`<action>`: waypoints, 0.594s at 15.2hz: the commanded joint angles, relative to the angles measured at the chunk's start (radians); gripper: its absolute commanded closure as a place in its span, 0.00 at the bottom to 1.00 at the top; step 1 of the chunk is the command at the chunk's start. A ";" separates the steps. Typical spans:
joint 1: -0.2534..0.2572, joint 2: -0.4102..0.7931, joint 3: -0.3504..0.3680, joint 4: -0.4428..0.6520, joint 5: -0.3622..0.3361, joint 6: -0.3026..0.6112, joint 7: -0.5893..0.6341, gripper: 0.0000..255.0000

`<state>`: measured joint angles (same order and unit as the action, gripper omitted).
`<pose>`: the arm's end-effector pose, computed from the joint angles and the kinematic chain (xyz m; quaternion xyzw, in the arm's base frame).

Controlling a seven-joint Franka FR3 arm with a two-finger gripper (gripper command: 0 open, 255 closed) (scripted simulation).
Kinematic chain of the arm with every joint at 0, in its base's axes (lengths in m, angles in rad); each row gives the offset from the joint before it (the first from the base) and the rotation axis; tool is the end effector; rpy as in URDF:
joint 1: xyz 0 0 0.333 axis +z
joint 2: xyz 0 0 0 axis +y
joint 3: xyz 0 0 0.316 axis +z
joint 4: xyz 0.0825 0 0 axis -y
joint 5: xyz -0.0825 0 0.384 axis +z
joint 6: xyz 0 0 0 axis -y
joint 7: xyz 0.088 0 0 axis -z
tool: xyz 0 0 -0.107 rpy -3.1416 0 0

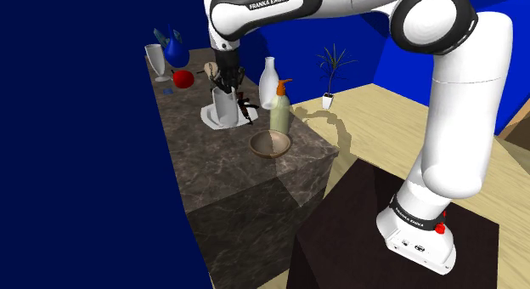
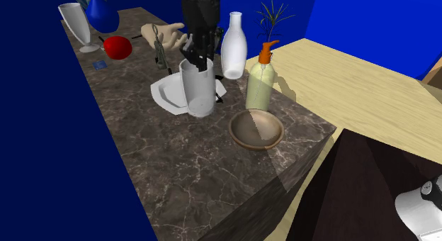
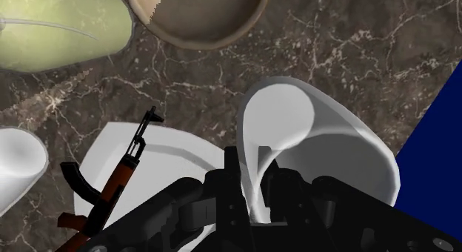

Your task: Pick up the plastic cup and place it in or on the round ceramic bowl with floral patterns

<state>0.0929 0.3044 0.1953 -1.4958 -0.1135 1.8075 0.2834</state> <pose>0.6340 0.1620 0.4997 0.9996 0.0108 0.0137 0.0233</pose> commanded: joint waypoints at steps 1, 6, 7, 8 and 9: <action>0.001 -0.001 0.001 0.030 0.001 -0.031 -0.002 1.00; -0.046 -0.207 -0.013 -0.204 0.042 0.004 -0.059 1.00; -0.053 -0.246 -0.017 -0.243 0.050 0.006 -0.072 1.00; -0.060 -0.284 -0.022 -0.281 0.057 0.007 -0.086 1.00; -0.066 -0.322 -0.028 -0.318 0.064 0.007 -0.100 1.00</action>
<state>0.0341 0.0199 0.1729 -1.7763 -0.0562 1.8130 0.1987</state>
